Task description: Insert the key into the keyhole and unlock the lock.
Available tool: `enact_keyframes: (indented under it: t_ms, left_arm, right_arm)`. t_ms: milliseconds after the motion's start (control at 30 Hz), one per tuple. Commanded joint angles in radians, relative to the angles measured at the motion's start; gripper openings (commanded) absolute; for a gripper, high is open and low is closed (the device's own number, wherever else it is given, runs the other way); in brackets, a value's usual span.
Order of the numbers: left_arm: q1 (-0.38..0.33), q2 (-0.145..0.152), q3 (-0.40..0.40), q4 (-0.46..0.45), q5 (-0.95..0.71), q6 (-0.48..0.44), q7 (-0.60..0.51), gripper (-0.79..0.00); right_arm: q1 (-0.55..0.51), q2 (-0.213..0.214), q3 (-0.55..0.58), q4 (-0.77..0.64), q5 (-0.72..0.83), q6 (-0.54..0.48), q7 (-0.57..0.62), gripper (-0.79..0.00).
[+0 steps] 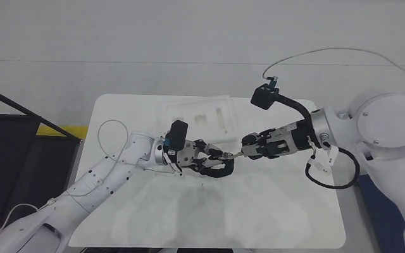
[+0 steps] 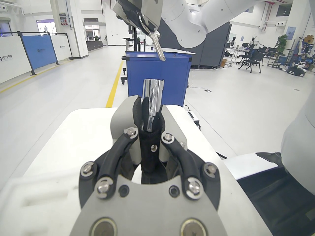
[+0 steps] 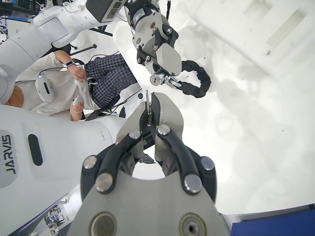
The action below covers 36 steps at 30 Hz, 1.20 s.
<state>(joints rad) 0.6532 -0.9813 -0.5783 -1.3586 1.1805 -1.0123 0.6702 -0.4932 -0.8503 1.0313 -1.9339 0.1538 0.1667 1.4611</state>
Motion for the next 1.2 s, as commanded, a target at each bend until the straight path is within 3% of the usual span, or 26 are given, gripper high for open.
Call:
enact_keyframes:
  t_ms: [0, 400, 1167]
  left_arm:
    - [0.003, -0.004, -0.006, -0.002, -0.013, 0.0, -0.02, -0.785]
    - [0.024, -0.018, -0.03, -0.015, -0.041, 0.0, -0.074, -0.785]
    - [0.047, -0.034, -0.061, -0.012, -0.029, 0.0, -0.104, -0.785]
  right_arm:
    - [0.006, 0.0, -0.01, -0.007, -0.017, 0.006, -0.005, -0.785]
    - [0.035, -0.001, -0.051, -0.007, -0.095, 0.027, -0.018, -0.785]
    - [0.052, 0.005, -0.071, -0.003, -0.107, 0.059, 0.004, -0.785]
